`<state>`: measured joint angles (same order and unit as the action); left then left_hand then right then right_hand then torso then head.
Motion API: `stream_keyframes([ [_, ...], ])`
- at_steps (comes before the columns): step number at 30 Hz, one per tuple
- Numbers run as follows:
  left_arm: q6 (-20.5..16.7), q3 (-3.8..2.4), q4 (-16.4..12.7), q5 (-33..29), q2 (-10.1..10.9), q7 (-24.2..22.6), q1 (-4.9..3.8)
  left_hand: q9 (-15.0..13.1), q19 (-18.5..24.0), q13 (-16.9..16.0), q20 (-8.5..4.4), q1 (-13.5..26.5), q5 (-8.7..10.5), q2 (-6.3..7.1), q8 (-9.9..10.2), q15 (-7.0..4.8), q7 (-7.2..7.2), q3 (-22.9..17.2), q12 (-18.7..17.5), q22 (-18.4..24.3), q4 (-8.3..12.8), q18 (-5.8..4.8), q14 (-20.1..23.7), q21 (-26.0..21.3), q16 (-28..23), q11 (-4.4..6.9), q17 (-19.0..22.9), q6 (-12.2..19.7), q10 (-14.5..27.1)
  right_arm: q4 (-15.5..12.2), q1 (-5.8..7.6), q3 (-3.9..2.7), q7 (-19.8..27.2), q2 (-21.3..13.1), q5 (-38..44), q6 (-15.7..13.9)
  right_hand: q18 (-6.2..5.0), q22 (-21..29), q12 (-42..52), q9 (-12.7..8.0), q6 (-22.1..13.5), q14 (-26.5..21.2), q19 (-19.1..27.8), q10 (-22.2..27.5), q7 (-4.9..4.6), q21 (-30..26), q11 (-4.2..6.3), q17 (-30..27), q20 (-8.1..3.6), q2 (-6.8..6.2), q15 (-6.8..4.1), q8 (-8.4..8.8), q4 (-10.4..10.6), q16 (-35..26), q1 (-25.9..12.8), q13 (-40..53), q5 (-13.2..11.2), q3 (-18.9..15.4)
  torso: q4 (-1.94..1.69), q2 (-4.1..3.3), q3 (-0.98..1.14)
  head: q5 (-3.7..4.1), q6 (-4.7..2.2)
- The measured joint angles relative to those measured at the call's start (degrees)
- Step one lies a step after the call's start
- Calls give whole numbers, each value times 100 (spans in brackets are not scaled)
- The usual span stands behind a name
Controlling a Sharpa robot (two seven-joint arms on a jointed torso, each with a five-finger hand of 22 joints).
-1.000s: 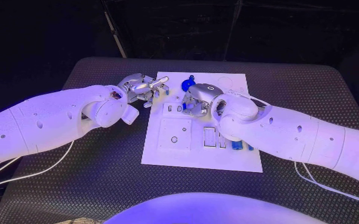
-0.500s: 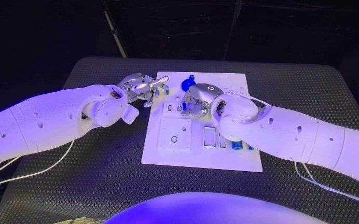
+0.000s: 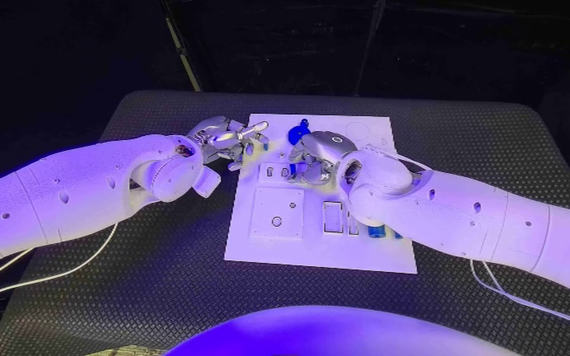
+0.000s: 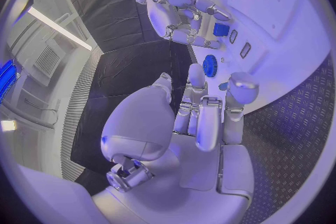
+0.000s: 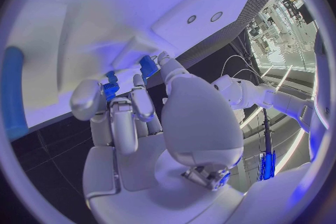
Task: Assemble the parts on the task board
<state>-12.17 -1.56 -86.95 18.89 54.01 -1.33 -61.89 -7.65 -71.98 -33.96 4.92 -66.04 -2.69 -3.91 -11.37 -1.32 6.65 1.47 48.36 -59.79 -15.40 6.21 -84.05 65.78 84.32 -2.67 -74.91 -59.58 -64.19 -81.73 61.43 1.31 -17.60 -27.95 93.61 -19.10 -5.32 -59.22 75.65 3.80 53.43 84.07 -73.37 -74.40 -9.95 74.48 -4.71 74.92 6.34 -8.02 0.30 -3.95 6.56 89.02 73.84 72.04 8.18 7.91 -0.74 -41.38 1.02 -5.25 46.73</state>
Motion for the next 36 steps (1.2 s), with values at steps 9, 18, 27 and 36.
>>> stream_keyframes([
  [9, 12, 0, 31, 0, -22, 5, 0, 149, -23, 17, 23, -108, 0, -37, 274, 22, 135, 163, 0, -60, 35, -1, 19, 4, 0, -71, 0, 465, 73, -399, -32, -3, 673, -372, -194, -393, -55, 211, -295, -64, -1426, -6, 102, 359, -93, -128, -153, -1, 129, -131, 108, 70, 629, -27, 567, -454, 48, -445, 1, 15, 3, 4, -40],
  [18, 107, -13, -24, 204, 1, 210, -14, 117, -54, -6, 53, -180, 0, 1, 103, 83, 151, 343, 8, -99, -25, -1, -1, 30, 39, -112, 0, 342, 175, -1264, 12, -221, 1526, -1359, -1100, -358, -105, 667, -513, 55, -430, -6, 378, 603, -77, -422, -104, -1, 110, 66, 108, -128, 791, -249, 774, -791, 89, -440, 23, 73, -1, -3, -110],
  [27, 601, -43, 81, 1289, -236, 1338, -394, -390, -161, -901, -53, 320, 0, -76, -736, -53, -101, 882, 959, -226, -114, -2, 10, 132, 106, 115, 0, -44, -174, -1405, 159, -845, 1919, -2012, -2754, -348, -272, 1538, -903, 58, -158, -5, 776, 994, 20, -1027, -10, -1, 21, 180, 58, -269, 733, -675, 781, -1347, 648, -542, 74, 184, 30, -24, -132],
  [36, 1295, 33, 425, 2579, -786, 2407, -847, -658, -482, -1543, -126, 393, 0, -150, -1029, -95, -124, 1151, 1512, -737, -119, -1, 10, 580, 420, 165, 0, 206, -492, -1039, 346, -977, 2123, -2160, -3981, -456, -272, 1667, -920, 52, -158, -22, 788, 994, 20, -1105, -10, -2, 10, 203, 40, -294, 700, -732, 803, -1393, 729, -574, 82, 264, 72, -53, -113],
])
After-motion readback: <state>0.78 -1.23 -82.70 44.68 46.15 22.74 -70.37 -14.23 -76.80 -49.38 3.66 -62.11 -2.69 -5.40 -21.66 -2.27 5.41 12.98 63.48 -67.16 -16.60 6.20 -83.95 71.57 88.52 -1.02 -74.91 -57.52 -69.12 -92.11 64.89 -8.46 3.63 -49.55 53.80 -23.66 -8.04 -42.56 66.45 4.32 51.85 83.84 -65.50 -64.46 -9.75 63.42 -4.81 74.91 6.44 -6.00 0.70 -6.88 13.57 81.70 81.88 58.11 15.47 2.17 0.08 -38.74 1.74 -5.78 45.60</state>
